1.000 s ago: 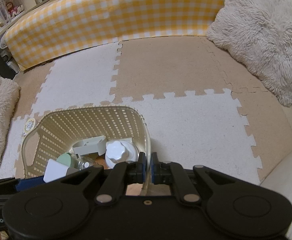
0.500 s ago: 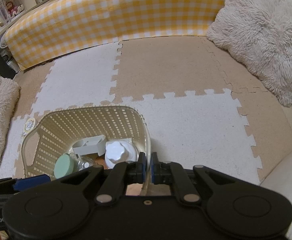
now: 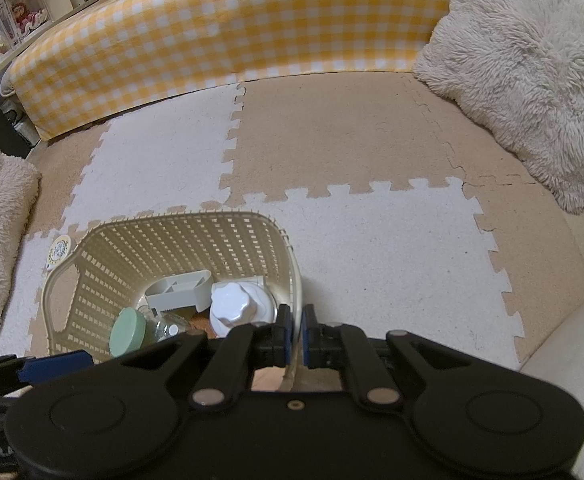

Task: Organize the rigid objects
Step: 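Carry the white charger with the left tool into the basket and release, then raise the open left tool and move it toward the round tape measure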

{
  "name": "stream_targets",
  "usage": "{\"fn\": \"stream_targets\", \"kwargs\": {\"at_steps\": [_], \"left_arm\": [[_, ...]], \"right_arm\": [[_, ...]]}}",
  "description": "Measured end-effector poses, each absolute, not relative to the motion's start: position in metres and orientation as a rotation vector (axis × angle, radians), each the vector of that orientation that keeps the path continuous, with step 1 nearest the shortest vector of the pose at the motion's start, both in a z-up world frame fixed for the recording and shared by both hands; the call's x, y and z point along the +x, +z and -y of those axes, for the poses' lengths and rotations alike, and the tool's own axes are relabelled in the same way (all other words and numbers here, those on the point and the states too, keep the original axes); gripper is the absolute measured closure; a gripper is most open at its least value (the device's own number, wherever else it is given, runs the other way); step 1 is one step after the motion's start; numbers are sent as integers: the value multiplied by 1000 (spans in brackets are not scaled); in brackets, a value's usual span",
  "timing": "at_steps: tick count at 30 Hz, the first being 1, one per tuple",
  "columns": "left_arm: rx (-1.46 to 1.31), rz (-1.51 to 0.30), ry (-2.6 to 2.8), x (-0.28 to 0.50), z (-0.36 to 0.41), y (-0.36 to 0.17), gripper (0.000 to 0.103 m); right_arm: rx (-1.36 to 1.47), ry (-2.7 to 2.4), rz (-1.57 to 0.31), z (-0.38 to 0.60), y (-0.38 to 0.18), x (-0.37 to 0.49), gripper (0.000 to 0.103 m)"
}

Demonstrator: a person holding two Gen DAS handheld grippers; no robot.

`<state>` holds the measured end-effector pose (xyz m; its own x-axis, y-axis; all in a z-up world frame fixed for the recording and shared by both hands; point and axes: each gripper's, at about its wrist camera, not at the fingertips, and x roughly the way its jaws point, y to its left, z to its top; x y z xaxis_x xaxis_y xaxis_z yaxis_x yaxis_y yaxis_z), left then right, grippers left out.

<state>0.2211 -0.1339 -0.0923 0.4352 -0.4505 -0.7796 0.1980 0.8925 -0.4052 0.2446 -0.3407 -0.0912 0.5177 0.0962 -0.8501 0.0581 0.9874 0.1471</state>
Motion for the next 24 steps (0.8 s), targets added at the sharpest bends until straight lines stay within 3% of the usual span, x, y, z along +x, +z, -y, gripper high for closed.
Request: {"fn": "stream_targets", "kwargs": {"at_steps": [7,19,24], "left_arm": [[-235,-1004,-423,216,134,-78,30],[-182,-853,-418,214,125,-46,1],[-155,-772,-356,223,110,-34,0]], "right_arm": [[165,23,-1028,341,-91,245,97],[164,23,-1028,341,-91,245,97],[163,23,-1029,341,-91,245,97]]}}
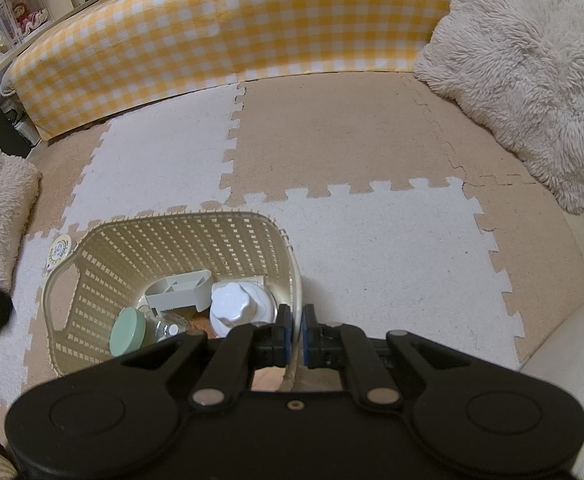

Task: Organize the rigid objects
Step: 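Raise the open left tool and move it toward the round tape measure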

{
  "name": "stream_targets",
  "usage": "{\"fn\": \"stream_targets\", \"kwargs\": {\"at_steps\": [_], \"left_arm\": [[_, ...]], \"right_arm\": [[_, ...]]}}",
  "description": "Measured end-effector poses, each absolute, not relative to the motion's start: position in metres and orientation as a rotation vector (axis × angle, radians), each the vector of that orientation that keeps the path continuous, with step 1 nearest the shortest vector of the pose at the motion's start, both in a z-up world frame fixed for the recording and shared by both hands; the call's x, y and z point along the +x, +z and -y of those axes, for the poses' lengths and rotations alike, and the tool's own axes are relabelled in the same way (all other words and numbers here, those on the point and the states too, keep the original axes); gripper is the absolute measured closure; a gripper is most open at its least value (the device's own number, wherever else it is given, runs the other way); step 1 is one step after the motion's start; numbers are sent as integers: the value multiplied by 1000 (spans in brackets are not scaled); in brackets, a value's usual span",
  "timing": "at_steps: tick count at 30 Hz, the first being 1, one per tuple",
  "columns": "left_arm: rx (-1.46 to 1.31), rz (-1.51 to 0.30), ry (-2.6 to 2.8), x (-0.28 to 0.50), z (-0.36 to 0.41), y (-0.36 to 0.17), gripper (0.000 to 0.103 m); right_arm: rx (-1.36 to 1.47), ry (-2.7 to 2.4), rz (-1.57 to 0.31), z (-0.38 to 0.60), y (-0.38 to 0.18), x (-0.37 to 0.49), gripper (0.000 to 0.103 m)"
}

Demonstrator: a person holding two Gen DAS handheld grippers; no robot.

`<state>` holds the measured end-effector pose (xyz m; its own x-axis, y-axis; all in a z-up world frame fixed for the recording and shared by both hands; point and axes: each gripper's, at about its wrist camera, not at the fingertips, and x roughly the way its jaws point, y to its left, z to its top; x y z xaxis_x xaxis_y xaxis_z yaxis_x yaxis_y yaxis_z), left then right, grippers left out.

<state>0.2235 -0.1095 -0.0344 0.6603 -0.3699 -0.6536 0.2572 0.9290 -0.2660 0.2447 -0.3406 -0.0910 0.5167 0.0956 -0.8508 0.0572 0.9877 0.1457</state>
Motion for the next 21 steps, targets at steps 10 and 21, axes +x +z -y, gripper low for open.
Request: {"fn": "stream_targets", "kwargs": {"at_steps": [10,21], "left_arm": [[-128,-728,-205,262,62,-39,0],[-156,-833,-26,307,7,-86,0]], "right_arm": [[159,24,-1031,340,-91,244,97],[162,25,-1032,340,-91,244,97]]}}
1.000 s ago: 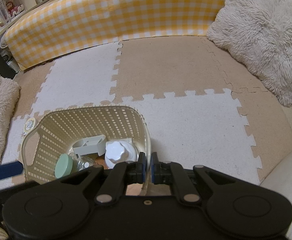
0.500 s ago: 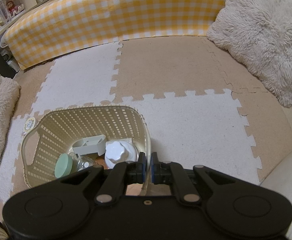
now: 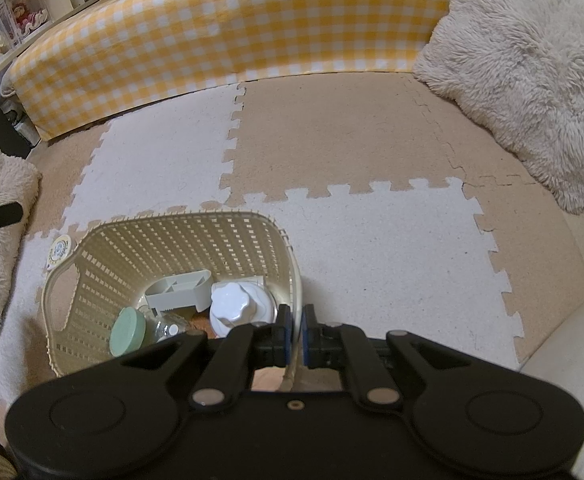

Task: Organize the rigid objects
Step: 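Raise the open left tool and move it toward the round tape measure, then close the left tool on the white-and-yellow round tape measure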

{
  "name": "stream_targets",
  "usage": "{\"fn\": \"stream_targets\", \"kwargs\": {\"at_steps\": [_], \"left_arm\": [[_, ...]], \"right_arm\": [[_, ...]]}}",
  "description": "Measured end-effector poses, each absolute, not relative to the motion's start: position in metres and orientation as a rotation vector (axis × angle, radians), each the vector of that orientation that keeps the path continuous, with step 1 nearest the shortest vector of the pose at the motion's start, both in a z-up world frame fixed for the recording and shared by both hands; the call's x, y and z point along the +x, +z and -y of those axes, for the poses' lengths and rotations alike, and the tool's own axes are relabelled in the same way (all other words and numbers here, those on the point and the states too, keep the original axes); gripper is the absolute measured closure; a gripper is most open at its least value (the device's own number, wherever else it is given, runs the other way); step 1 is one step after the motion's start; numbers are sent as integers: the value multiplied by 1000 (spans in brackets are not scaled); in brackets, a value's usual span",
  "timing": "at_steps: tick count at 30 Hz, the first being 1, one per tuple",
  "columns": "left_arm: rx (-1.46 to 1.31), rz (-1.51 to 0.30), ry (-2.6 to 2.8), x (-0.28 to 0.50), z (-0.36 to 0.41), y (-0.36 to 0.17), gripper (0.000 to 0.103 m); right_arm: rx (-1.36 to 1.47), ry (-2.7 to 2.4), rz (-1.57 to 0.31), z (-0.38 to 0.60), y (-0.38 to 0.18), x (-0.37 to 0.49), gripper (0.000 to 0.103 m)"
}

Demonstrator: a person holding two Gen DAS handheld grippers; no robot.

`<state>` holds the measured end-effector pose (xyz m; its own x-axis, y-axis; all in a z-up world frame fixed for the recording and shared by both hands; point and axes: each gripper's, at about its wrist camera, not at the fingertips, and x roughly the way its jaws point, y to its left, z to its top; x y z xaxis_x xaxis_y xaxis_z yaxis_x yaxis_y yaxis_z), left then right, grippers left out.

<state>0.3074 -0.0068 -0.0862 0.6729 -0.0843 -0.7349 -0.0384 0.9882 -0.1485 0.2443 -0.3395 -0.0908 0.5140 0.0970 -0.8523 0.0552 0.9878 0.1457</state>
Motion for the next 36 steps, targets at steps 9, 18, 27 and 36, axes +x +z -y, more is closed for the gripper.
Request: {"fn": "stream_targets", "kwargs": {"at_steps": [9,18,27,36], "left_arm": [[-108,-927,27,329,-9,-137,0],[-53,-957,22,338,-17,-169,21],[-38,-933,15,343,-16,-180,40],[-40,-928,15,346,-11,-177,49]], "right_arm": [[160,25,-1032,340,-91,244,97],[163,27,-1033,340,-90,244,97],[164,28,-1034,340,-90,244,97],[176,27,-1030,340,-89,244,97]]}}
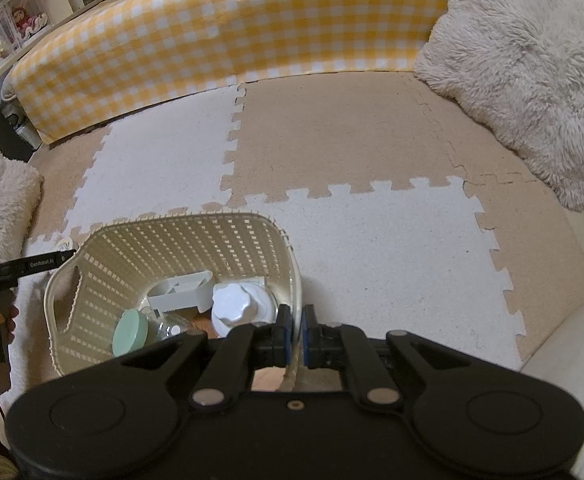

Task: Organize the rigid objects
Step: 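Close the left tool on the white-and-yellow round tape measure, then carry the tape measure with the left tool into the basket and release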

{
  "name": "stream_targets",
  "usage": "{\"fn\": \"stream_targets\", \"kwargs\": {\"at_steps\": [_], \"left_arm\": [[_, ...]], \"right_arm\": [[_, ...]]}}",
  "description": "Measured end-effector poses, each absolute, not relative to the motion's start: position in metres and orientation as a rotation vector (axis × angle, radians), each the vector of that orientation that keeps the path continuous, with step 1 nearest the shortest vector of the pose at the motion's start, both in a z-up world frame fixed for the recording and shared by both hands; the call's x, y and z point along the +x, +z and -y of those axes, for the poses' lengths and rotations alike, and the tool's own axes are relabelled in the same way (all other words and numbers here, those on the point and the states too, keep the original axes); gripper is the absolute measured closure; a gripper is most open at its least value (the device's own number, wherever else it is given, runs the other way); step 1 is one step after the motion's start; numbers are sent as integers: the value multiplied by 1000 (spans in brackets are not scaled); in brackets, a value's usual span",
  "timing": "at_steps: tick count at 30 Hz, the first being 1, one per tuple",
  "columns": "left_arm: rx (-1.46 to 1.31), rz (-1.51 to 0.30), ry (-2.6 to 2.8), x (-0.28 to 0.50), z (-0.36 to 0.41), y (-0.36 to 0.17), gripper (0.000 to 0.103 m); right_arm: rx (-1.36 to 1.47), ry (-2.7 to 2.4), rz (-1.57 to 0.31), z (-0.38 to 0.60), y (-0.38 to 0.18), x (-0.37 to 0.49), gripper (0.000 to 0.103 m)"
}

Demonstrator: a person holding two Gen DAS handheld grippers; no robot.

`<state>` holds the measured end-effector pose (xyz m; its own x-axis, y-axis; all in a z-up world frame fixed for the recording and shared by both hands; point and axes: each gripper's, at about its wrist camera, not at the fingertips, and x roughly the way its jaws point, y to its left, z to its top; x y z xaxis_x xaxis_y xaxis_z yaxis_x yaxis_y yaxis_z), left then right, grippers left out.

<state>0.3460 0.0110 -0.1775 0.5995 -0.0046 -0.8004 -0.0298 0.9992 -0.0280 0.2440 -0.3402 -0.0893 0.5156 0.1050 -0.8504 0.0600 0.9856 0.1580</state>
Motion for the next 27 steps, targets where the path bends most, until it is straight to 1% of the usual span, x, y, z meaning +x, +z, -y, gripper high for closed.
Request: {"fn": "stream_targets", "kwargs": {"at_steps": [9,13,17,21,27], "left_arm": [[-73,-890,-21,342,0,-162,49],[-102,-860,-36,339,5,-149,49],[-179,-798,-81,334,12,-119,49],[-152,-725,-146,323,33,-89,49],[-157,-715,-284,302,65,-63,49]], "right_arm": [[282,13,-989,353,-86,245,97],[287,11,-978,353,-86,246,98],[298,14,-976,355,-87,246,98],[292,14,-975,355,-87,246,98],[300,14,-976,356,-87,246,98]]}}
